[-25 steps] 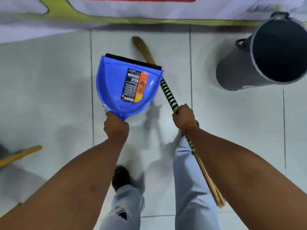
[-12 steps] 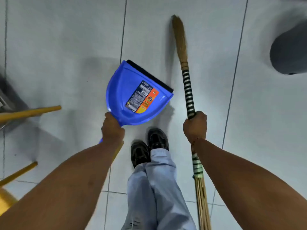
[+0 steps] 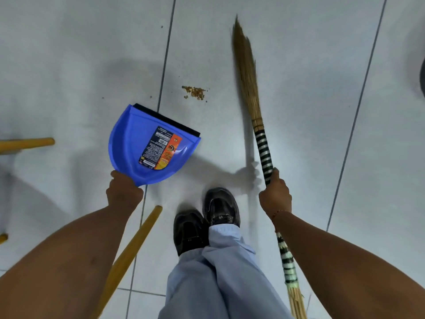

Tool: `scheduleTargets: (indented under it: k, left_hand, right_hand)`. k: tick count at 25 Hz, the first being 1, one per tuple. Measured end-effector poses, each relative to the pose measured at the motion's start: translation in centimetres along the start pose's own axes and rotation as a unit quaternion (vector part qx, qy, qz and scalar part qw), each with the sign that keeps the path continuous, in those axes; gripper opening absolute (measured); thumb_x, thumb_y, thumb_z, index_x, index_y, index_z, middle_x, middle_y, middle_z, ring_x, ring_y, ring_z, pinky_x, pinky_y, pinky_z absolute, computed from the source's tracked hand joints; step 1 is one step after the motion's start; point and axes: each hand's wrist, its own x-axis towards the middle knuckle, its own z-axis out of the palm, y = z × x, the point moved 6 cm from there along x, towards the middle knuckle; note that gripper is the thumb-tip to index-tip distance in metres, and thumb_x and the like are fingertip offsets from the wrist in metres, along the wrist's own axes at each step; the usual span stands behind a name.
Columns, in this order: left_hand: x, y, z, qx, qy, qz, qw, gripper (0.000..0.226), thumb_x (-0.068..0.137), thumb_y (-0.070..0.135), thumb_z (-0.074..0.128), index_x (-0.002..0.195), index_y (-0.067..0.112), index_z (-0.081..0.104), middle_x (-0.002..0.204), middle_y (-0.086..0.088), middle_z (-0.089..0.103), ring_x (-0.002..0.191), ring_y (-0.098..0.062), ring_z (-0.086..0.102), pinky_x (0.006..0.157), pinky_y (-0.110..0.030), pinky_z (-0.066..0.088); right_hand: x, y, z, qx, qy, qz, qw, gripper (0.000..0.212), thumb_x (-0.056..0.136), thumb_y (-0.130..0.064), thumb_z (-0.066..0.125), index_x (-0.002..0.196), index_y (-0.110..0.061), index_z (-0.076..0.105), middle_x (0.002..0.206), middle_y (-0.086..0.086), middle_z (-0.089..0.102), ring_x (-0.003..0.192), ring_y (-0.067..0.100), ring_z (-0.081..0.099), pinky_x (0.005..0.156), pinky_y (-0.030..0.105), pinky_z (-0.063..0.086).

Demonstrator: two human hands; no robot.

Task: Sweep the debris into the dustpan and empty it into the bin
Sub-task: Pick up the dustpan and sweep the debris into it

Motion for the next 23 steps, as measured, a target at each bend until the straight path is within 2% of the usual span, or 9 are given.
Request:
scheduleTargets:
  k: [2, 4, 6, 10, 12, 16, 19, 23]
  left_hand:
    - [2.1, -0.1, 0.4, 0.007, -0.006, 0.001, 1.0, 0.067, 0.085, -0.002, 0.055, 0.138, -0.016, 0.019, 0.135, -0.032, 0.044, 0.125, -0.046, 0.045, 0.106, -0.049, 0.037]
    - [4.1, -0.2, 0.5, 0.025, -0.008, 0.005, 1.0, 0.076, 0.088, 0.001, 0.052, 0.144, -0.015, 0.003, 0.14, -0.032, 0.04, 0.128, -0.046, 0.041, 0.107, -0.049, 0.035]
    - [6.0, -0.6, 0.1, 0.038, 0.006, 0.016, 0.999, 0.08, 0.089, 0.002, 0.052, 0.145, -0.013, -0.004, 0.139, -0.032, 0.041, 0.127, -0.047, 0.042, 0.106, -0.052, 0.036]
    - [8.2, -0.9, -1.4, 0.068, 0.055, 0.047, 0.995, 0.075, 0.089, -0.001, 0.048, 0.145, -0.013, -0.001, 0.132, -0.036, 0.045, 0.12, -0.052, 0.046, 0.103, -0.056, 0.038]
    - [8.7, -0.9, -1.7, 0.073, 0.056, 0.056, 0.994, 0.074, 0.09, -0.002, 0.046, 0.145, -0.012, -0.001, 0.13, -0.036, 0.046, 0.118, -0.052, 0.048, 0.102, -0.056, 0.038]
    - [9.0, -1.1, -1.4, 0.077, 0.047, 0.065, 0.994, 0.075, 0.089, -0.002, 0.047, 0.145, -0.012, -0.003, 0.129, -0.036, 0.047, 0.116, -0.05, 0.05, 0.101, -0.054, 0.039]
    - [9.4, -1.4, -1.6, 0.089, 0.06, 0.073, 0.991, 0.073, 0.089, -0.003, 0.046, 0.145, -0.013, 0.0, 0.123, -0.038, 0.05, 0.11, -0.052, 0.053, 0.097, -0.056, 0.042]
    - [10.0, -2.3, -2.3, 0.103, 0.069, 0.076, 0.989, 0.073, 0.089, -0.004, 0.047, 0.145, -0.013, 0.0, 0.116, -0.039, 0.052, 0.104, -0.054, 0.055, 0.091, -0.058, 0.044]
  right_hand:
    - [1.5, -0.2, 0.4, -0.028, 0.007, -0.008, 1.0, 0.057, 0.088, -0.002, 0.042, 0.142, -0.013, 0.028, 0.121, 0.021, 0.054, 0.106, 0.041, 0.055, 0.086, 0.043, 0.047]
    - [2.7, -0.5, 0.3, -0.064, 0.033, -0.024, 0.997, 0.053, 0.087, 0.0, 0.04, 0.138, -0.014, 0.032, 0.118, 0.021, 0.054, 0.104, 0.041, 0.054, 0.085, 0.047, 0.047]
    - [3.3, -1.1, 0.3, -0.117, 0.048, -0.044, 0.991, 0.052, 0.086, 0.001, 0.04, 0.135, -0.016, 0.035, 0.117, 0.018, 0.054, 0.105, 0.04, 0.053, 0.084, 0.047, 0.046]
    - [2.8, -1.7, 0.9, -0.209, 0.054, -0.116, 0.97, 0.058, 0.08, 0.006, 0.041, 0.133, -0.018, 0.041, 0.115, 0.012, 0.056, 0.1, 0.035, 0.051, 0.073, 0.036, 0.033]
    - [2.1, -1.6, 0.8, -0.196, 0.078, -0.136, 0.968, 0.064, 0.078, 0.009, 0.043, 0.135, -0.018, 0.042, 0.118, 0.013, 0.057, 0.101, 0.036, 0.051, 0.073, 0.036, 0.033]
    - [2.4, -1.7, 0.1, -0.099, 0.113, -0.058, 0.987, 0.064, 0.079, 0.01, 0.044, 0.139, -0.014, 0.038, 0.124, 0.019, 0.054, 0.106, 0.04, 0.049, 0.083, 0.046, 0.042]
    - [2.6, -2.4, 1.0, -0.147, 0.079, -0.032, 0.985, 0.061, 0.083, 0.005, 0.043, 0.139, -0.018, 0.035, 0.124, 0.016, 0.053, 0.107, 0.038, 0.049, 0.084, 0.046, 0.042]
    - [1.7, -2.3, 1.5, -0.225, 0.056, -0.13, 0.964, 0.064, 0.079, 0.008, 0.045, 0.139, -0.017, 0.041, 0.124, 0.015, 0.057, 0.105, 0.037, 0.051, 0.083, 0.044, 0.041]
